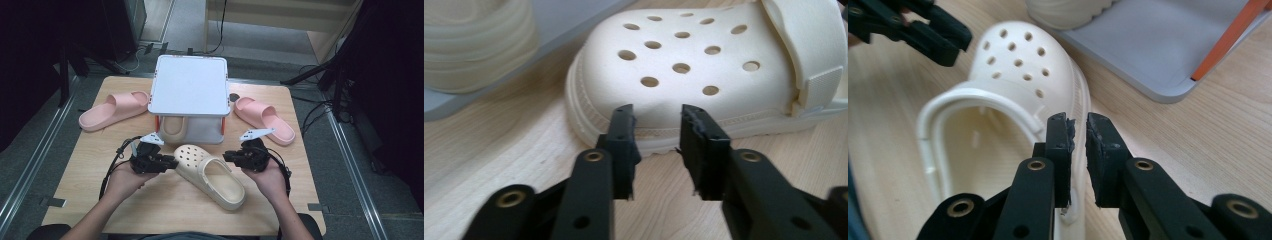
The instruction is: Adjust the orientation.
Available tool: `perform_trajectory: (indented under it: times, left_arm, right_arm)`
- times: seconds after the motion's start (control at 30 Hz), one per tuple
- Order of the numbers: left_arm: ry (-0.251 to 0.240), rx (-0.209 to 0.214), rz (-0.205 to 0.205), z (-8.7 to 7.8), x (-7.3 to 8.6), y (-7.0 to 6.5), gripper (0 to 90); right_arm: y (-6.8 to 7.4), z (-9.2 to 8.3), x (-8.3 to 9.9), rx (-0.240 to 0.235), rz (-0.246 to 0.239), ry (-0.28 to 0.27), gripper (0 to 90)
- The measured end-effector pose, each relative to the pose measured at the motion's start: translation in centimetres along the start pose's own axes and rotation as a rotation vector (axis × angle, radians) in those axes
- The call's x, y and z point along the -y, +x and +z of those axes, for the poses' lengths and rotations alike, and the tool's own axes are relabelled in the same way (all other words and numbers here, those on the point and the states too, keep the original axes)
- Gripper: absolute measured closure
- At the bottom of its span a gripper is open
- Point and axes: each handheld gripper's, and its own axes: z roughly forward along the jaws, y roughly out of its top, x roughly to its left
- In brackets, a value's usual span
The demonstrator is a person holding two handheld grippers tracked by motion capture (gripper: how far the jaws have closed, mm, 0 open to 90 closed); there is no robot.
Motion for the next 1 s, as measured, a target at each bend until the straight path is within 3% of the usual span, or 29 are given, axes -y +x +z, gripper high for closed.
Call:
perform_trajectory:
  times: [0.2,0.33,0.43,0.5,0.63,0.8,1.0]
  left_arm:
    - [0.029,0.009,0.004,0.8,0.2,-0.3,74.0]
    - [0.031,0.014,0.002,0.9,0.3,-0.4,74.9]
    - [0.062,0.02,0.026,1.6,0.4,-0.8,72.3]
    - [0.076,0.001,0.059,2.0,0.4,-1.2,71.9]
    - [0.059,-0.013,0.06,2.4,0.1,-1.4,71.8]
    - [0.041,0.009,0.03,2.8,-0.2,-0.9,71.0]
    - [0.042,0.013,0.036,3.3,-0.9,-0.7,70.9]
  right_arm:
    - [-0.3,2.2,-0.6,0.026,-0.029,0.065,82.2]
    - [-0.3,2.4,-0.5,0.025,-0.024,0.065,82.2]
    - [-0.2,2.3,-0.4,0.027,-0.028,0.065,82.5]
    - [-0.2,2.3,-0.3,0.025,-0.028,0.065,82.4]
    - [-0.1,2.2,-0.1,0.042,-0.027,0.067,82.6]
    - [0.2,2.0,0.3,0.046,-0.019,0.069,84.0]
    - [1.0,1.7,1.0,0.051,-0.009,0.072,83.9]
